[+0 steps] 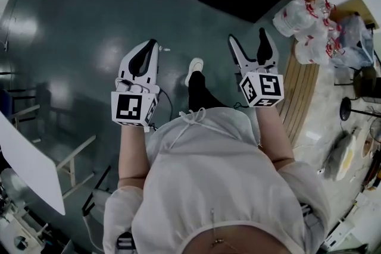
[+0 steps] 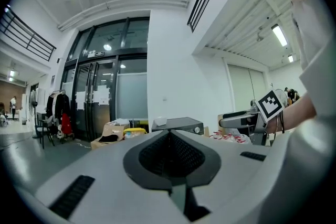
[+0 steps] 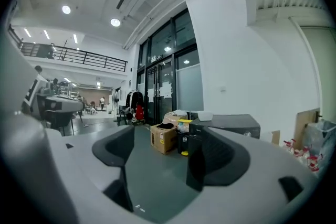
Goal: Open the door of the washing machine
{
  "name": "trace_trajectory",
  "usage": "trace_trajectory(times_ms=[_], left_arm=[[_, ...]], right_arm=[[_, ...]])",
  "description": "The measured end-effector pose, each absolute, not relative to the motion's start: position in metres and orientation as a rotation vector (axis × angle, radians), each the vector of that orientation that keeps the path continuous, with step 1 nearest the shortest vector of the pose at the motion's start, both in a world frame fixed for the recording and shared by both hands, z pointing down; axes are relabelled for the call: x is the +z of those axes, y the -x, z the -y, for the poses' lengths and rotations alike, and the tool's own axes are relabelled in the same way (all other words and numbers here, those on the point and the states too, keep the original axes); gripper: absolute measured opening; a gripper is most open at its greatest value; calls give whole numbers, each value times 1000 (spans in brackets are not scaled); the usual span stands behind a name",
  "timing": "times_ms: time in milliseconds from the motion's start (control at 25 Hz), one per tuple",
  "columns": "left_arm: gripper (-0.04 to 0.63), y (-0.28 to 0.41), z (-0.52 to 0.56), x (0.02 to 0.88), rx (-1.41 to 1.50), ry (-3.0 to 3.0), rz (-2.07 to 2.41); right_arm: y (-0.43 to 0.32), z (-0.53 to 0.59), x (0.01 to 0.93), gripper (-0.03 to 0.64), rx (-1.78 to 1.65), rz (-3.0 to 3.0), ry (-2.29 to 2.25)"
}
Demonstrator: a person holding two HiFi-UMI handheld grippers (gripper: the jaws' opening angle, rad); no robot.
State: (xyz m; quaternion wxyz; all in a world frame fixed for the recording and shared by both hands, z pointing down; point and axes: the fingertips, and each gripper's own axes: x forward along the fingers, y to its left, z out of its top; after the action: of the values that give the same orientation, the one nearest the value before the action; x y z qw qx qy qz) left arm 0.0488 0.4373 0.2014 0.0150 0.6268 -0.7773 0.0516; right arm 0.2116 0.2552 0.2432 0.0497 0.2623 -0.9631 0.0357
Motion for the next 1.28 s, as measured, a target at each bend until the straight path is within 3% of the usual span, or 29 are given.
trace_trajectory(times_ms=[520, 1280], left_arm=[[23, 122, -261, 209, 223, -1932, 2400], [23, 260, -23, 224, 237, -2267, 2080]], right_arm=[[-39, -72, 270, 397, 231, 2876, -812], [51, 107, 328, 397, 394, 2560, -1235]])
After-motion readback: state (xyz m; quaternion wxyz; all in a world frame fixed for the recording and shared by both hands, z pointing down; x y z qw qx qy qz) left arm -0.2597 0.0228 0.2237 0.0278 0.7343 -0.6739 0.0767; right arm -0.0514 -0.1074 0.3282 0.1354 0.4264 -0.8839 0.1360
